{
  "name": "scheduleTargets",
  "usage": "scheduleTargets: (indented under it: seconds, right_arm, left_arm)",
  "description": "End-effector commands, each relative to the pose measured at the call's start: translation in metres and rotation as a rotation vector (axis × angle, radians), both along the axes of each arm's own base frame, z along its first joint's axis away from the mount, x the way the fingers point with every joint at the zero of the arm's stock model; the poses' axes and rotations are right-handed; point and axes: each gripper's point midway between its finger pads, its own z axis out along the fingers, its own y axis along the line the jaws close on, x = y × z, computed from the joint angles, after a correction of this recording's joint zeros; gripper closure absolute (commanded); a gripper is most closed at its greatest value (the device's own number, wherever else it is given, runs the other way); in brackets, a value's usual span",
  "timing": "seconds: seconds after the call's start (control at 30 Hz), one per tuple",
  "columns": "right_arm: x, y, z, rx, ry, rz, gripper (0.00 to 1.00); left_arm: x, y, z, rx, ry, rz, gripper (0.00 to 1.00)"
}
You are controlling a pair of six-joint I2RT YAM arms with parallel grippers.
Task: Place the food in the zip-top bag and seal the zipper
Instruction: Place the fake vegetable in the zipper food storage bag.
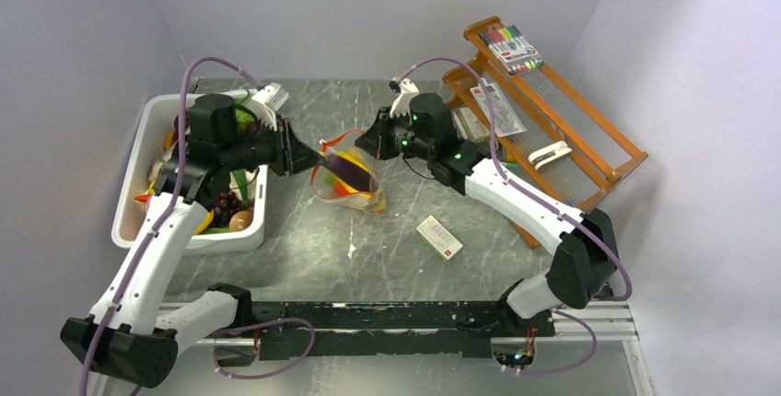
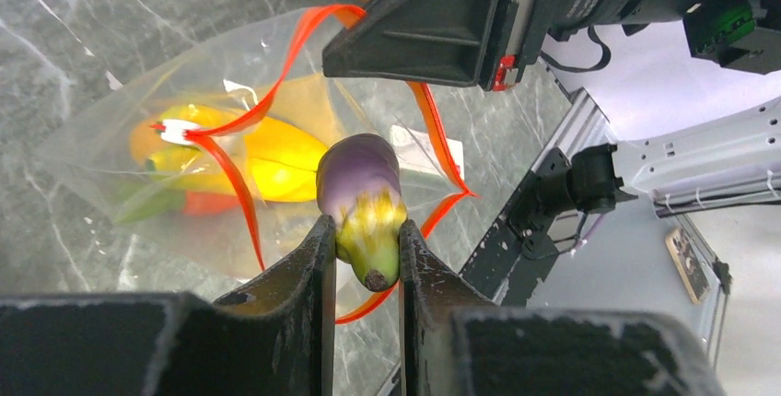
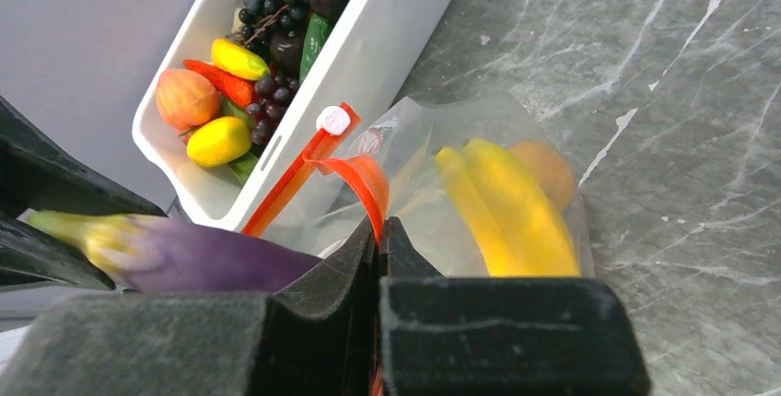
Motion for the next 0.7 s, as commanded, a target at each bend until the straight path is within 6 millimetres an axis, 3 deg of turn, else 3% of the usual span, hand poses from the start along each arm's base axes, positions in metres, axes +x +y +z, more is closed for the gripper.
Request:
scheduleTargets:
  seconds: [0.0, 0.37, 0.5, 0.67]
  right_arm:
    - [-0.003, 0.004, 0.026, 0.054, -0.064, 0.025, 1.00]
    - [-0.011, 0.012, 0.031, 0.071, -0.075, 0.073, 1.00]
    - [-0.014, 0.014, 0.031, 0.078, -0.071, 0.085, 1.00]
    - [-0.014, 0.013, 0.032, 0.079, -0.062, 0.079, 1.00]
  left_arm:
    - [-0.011, -0.011, -0.003, 0.006, 0.039, -0.064, 0.93]
    - [-0.006, -0.022, -0.031, 0.060, 0.107, -0.094, 0.93]
    - [-0.006, -0.026, -0.025, 0.047, 0.092, -0.086, 0.93]
    - [0.009, -0.009, -0.017, 0.150, -0.039, 0.046, 0.93]
